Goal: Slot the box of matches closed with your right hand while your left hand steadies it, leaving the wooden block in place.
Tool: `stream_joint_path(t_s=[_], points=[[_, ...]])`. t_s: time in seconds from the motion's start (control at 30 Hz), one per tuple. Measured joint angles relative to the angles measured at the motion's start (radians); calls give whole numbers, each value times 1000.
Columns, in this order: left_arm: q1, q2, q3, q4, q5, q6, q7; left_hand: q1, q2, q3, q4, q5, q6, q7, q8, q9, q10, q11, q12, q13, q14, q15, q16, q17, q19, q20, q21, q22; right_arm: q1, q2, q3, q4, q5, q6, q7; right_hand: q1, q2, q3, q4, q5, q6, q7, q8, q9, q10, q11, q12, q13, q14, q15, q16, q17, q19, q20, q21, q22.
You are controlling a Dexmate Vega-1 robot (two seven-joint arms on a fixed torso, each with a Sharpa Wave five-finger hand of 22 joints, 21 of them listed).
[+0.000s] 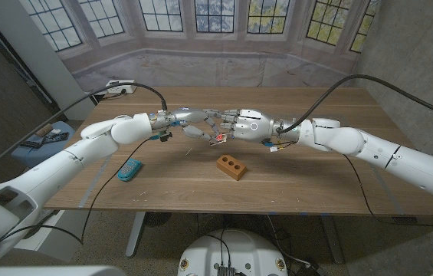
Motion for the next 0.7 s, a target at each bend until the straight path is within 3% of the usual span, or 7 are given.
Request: stream_joint_path(t_s=[0.7], points=[[-1,-4,0,8,9,-8,6,0,0,0,0,0,0,0,0,-1,0,0,0,0,0,0,0,0,0,0,0,0,-31,6,13,-20,17,-16,30,0,0,-3,3,0,0,0,0,0,0,0,0,0,0,0,-4,0,0,0,0,0]])
